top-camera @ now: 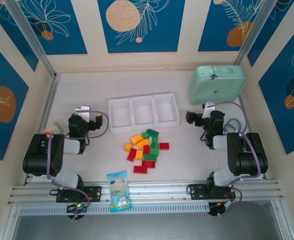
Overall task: Sort the legos into containers by color
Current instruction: Pick up the lego from the bottom-center of the table.
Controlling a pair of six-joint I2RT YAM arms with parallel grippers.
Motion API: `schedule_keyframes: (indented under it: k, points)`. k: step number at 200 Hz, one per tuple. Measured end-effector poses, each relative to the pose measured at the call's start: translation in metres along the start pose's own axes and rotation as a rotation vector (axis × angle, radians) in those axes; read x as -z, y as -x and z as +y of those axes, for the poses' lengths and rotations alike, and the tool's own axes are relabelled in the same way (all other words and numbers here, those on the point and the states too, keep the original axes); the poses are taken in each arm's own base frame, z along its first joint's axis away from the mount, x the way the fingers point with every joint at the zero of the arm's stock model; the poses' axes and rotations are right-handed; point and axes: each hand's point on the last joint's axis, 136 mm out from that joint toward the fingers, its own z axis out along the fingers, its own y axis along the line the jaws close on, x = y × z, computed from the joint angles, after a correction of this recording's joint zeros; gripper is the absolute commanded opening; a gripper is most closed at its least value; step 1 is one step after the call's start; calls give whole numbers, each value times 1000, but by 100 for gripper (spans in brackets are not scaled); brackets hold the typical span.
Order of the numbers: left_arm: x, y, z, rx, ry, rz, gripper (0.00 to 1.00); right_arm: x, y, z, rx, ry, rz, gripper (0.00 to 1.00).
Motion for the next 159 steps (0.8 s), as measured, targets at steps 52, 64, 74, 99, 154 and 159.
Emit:
schedule_keyframes:
  k: [52,64,74,99,154,159]
  points:
    - [16,13,-13,-42,27,-7,99,18,13,-3,-52,-108,21,99]
    - [31,37,-20,-35,24,-36,99,34,42,-11,-156,-153,-3,99]
    - [45,63,-24,-5,20,-62,99,48,74,-21,-254,-175,-44,99]
    - [82,130,-18,138,29,-121,99,88,135,-36,-456,-129,-137,99]
    - [137,112,-32,306,-53,163,99,107,77,62,-579,100,348,99]
    - [141,102,-35,308,-64,205,99,110,68,75,-564,117,400,99]
